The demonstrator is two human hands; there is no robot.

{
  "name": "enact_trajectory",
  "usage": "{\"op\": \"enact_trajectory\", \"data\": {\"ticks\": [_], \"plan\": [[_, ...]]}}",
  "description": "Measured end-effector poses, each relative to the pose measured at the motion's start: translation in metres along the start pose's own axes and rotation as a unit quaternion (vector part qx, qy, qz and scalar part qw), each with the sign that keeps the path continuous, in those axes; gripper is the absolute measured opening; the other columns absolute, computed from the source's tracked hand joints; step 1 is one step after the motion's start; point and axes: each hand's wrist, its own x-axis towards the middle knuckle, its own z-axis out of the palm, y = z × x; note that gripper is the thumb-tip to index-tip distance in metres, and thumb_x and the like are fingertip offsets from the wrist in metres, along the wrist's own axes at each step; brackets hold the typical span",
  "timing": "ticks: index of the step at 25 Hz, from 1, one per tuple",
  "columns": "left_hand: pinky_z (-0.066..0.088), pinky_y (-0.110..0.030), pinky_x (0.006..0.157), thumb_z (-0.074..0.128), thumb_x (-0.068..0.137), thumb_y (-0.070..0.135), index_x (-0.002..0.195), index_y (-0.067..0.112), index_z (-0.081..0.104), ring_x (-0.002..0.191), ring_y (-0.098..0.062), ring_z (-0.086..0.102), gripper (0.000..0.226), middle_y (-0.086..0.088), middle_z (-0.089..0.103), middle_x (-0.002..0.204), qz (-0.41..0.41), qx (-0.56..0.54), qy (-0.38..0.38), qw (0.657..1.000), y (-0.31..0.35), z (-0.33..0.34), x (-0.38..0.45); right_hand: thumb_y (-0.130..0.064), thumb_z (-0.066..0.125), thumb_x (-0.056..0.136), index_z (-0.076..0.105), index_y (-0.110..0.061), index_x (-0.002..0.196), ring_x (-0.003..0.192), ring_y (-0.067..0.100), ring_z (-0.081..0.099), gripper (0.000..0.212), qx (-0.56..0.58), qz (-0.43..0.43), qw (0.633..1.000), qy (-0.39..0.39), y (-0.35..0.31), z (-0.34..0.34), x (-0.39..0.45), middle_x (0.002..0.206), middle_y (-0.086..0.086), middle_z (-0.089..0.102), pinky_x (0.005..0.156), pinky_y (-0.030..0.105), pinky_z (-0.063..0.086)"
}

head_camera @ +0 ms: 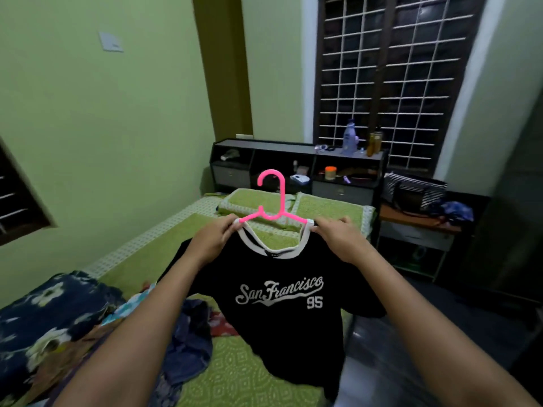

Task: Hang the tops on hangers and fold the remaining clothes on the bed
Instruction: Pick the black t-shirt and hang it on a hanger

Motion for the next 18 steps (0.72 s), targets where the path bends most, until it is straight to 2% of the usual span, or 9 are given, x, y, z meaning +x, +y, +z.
{"op": "enact_trajectory", "data": {"ticks": [1,3,6,8,10,12,14,16,18], "plan": [[0.042,-0.038,0.067,0.034,0.093,0.058,0.092,0.021,0.056,0.079,-0.022,0.059,0.043,-0.001,0.062,0.082,0.008,0.0,-0.023,1.0,0.017,0.017,0.019,-0.038,0.033,0.102,0.041,-0.015,0.085,0.077,0.027,0.056,0.03,0.015,0.016,1.0,-0.008,0.018,-0.004,0.001,0.08,0.006,0.06,0.069,0.035,0.029],[0.042,-0.037,0.07,0.037,0.098,0.05,0.093,0.023,0.057,0.085,-0.022,0.06,0.033,0.0,0.062,0.085,0.01,-0.008,-0.05,0.999,0.042,0.051,0.063,-0.038,0.036,0.102,0.043,-0.013,0.083,0.075,0.026,0.056,0.032,0.089,0.069,0.994,-0.012,0.071,-0.021,0.001,0.075,0.004,0.056,0.064,0.038,0.035],[0.042,-0.036,0.075,0.037,0.101,0.037,0.102,0.015,0.062,0.097,-0.028,0.062,0.034,-0.012,0.067,0.1,-0.001,-0.007,-0.043,0.999,0.061,0.09,0.117,-0.033,0.04,0.102,0.051,-0.023,0.081,0.084,0.017,0.056,0.025,0.18,0.11,0.977,0.001,0.147,-0.046,-0.005,0.08,-0.006,0.056,0.073,0.037,0.041],[0.04,-0.037,0.072,0.037,0.101,0.039,0.103,0.014,0.061,0.096,-0.032,0.061,0.035,-0.014,0.066,0.102,0.021,0.03,-0.038,0.999,0.089,0.123,0.153,-0.033,0.04,0.102,0.056,-0.022,0.088,0.087,0.015,0.056,0.024,0.179,0.114,0.977,0.016,0.189,-0.06,-0.004,0.088,-0.005,0.06,0.078,0.038,0.043],[0.039,-0.039,0.067,0.039,0.099,0.043,0.096,0.015,0.055,0.091,-0.034,0.06,0.033,-0.015,0.065,0.095,0.072,0.067,-0.028,0.995,0.131,0.157,0.189,-0.036,0.04,0.101,0.052,-0.015,0.084,0.081,0.018,0.057,0.03,0.157,0.114,0.98,0.036,0.223,-0.073,0.001,0.083,0.0,0.06,0.074,0.041,0.043],[0.04,-0.04,0.065,0.042,0.098,0.044,0.088,0.014,0.051,0.086,-0.036,0.06,0.033,-0.016,0.063,0.088,0.104,0.055,-0.015,0.993,0.17,0.185,0.225,-0.035,0.042,0.101,0.049,-0.014,0.08,0.078,0.018,0.055,0.03,0.155,0.133,0.978,0.049,0.271,-0.082,0.0,0.078,0.0,0.056,0.071,0.04,0.041],[0.04,-0.04,0.064,0.046,0.097,0.041,0.083,0.013,0.05,0.083,-0.036,0.059,0.032,-0.014,0.063,0.083,0.117,0.029,0.0,0.993,0.194,0.207,0.262,-0.032,0.044,0.1,0.053,-0.014,0.088,0.088,0.02,0.058,0.024,0.114,0.173,0.977,0.044,0.329,-0.09,-0.01,0.087,0.002,0.059,0.076,0.04,0.04],[0.041,-0.04,0.063,0.047,0.097,0.04,0.084,0.012,0.053,0.082,-0.035,0.059,0.032,-0.011,0.063,0.082,0.133,0.018,-0.007,0.991,0.213,0.231,0.302,-0.033,0.046,0.099,0.055,-0.021,0.106,0.103,0.016,0.056,0.017,0.041,0.213,0.975,0.047,0.38,-0.097,-0.017,0.103,-0.004,0.061,0.083,0.037,0.035],[0.043,-0.04,0.064,0.047,0.096,0.041,0.082,0.013,0.053,0.081,-0.033,0.059,0.032,-0.009,0.062,0.081,0.167,0.009,-0.023,0.986,0.235,0.261,0.345,-0.035,0.051,0.096,0.049,-0.026,0.124,0.105,0.007,0.052,0.029,0.048,0.21,0.972,0.092,0.412,-0.103,-0.004,0.109,-0.012,0.055,0.091,0.037,0.029]]}}
